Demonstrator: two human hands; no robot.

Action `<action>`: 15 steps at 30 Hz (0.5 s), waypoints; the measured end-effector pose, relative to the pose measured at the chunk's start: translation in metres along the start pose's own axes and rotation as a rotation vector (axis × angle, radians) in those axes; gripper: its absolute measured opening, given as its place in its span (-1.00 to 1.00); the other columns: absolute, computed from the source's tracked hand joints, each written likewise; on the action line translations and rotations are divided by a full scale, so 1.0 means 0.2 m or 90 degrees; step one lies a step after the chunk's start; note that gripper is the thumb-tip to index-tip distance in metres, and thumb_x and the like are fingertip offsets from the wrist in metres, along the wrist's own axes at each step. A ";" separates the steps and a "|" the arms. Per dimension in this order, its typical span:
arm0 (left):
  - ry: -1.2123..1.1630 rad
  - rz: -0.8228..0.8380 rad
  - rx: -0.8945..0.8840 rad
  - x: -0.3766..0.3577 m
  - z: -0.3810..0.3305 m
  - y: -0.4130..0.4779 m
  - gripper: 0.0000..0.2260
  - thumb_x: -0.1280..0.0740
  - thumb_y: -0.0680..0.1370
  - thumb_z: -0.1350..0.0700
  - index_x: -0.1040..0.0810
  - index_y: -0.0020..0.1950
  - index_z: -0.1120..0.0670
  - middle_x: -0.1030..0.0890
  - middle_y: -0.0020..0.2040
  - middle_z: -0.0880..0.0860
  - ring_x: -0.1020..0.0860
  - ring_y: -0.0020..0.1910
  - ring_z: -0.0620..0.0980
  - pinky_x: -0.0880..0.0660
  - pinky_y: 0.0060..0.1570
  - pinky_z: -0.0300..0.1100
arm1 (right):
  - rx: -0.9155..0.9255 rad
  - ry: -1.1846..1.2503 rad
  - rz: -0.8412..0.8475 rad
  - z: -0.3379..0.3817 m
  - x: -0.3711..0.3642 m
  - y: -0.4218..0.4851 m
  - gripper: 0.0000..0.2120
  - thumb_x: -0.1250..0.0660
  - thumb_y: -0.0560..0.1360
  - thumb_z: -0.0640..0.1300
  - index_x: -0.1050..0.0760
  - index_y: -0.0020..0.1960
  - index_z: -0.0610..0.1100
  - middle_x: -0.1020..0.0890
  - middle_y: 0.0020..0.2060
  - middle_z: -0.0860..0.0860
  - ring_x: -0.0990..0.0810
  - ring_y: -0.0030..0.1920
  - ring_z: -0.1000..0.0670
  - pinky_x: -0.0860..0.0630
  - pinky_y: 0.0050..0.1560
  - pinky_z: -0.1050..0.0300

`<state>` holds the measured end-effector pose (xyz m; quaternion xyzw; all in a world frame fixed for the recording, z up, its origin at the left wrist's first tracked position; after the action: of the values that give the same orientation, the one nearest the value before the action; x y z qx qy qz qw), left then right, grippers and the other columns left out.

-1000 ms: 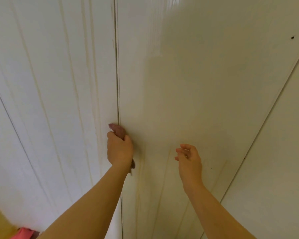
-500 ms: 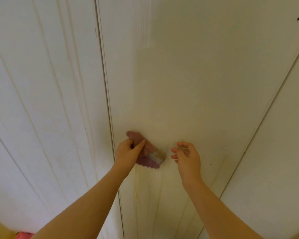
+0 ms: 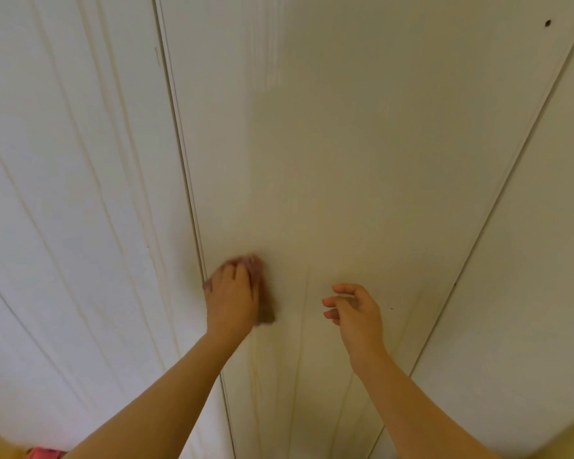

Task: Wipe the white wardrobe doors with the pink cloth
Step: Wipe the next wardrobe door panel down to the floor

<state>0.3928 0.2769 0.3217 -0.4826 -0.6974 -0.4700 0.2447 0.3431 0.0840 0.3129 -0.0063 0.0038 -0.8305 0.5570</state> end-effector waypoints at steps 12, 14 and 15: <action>-0.107 -0.163 -0.124 0.08 0.00 0.03 -0.74 -0.45 0.35 0.42 -0.55 -0.01 0.25 -0.55 0.00 0.25 -0.49 0.00 0.34 -0.48 -0.05 0.08 | 0.000 0.010 0.006 -0.01 -0.06 0.01 -0.73 -0.14 0.50 -0.38 -0.46 -0.12 -0.04 -0.61 -0.28 -0.03 -0.51 -0.35 0.04 -0.45 -0.17 0.17; -0.069 -0.165 -0.186 0.03 0.01 0.01 -0.64 -0.50 0.28 0.40 -0.52 0.00 0.20 -0.54 -0.01 0.24 -0.47 -0.01 0.31 -0.48 -0.09 0.04 | -0.001 0.011 0.006 -0.02 -0.07 0.01 -0.73 -0.14 0.50 -0.39 -0.46 -0.13 -0.04 -0.60 -0.28 -0.04 -0.51 -0.36 0.03 -0.46 -0.17 0.16; -0.039 -0.137 -0.220 -0.03 0.03 -0.04 -0.53 -0.54 0.21 0.40 -0.48 0.02 0.14 -0.54 -0.04 0.22 -0.47 -0.02 0.28 -0.50 -0.13 0.03 | -0.001 0.007 0.011 -0.03 -0.08 0.01 -0.73 -0.14 0.50 -0.39 -0.46 -0.13 -0.04 -0.60 -0.28 -0.04 -0.51 -0.36 0.03 -0.45 -0.18 0.16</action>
<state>0.3893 0.2795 0.3113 -0.4545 -0.6609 -0.5911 0.0854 0.3509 0.0986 0.3076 -0.0020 0.0078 -0.8257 0.5640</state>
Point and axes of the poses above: each hand's wrist, its own y-axis towards the middle knuckle, its own x-axis out of the back of the hand, z = x × y, the point moved 5 cm from there along y, towards the middle knuckle
